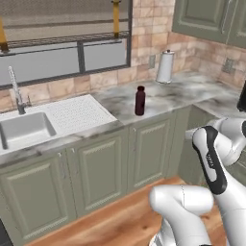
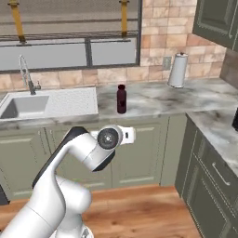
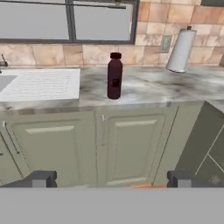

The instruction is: There is a wine glass and glass cup on the dining counter. Place the wine bottle next to the wine glass and the juice bottle next to the glass cup.

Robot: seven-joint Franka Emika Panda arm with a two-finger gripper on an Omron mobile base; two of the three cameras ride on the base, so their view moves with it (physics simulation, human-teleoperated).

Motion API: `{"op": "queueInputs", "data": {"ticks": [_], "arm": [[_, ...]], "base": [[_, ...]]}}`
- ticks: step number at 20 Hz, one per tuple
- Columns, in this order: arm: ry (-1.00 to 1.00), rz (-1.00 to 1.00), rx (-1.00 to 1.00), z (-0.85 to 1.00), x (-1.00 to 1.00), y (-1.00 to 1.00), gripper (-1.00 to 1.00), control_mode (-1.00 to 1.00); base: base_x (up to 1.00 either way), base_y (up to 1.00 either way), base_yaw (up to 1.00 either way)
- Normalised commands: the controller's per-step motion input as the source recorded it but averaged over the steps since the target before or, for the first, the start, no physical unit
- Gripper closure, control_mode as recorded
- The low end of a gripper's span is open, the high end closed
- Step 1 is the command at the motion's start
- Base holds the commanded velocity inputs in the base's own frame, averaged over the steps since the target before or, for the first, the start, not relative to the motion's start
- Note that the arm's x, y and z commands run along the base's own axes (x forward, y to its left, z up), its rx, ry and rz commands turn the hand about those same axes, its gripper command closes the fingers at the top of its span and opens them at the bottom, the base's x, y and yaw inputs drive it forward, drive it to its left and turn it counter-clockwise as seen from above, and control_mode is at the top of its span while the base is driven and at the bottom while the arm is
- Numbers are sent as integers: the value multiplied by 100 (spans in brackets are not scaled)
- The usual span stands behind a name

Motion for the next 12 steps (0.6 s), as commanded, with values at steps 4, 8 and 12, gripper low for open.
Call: {"op": "queueInputs", "data": {"ticks": [4, 8, 12], "arm": [[0, 0, 0, 0, 0, 0, -100, 100], [0, 0, 0, 0, 0, 0, -100, 100], [0, 0, 0, 0, 0, 0, -100, 100]], "base": [[90, -21, 13], [80, -21, 22], [37, -60, 6]]}}
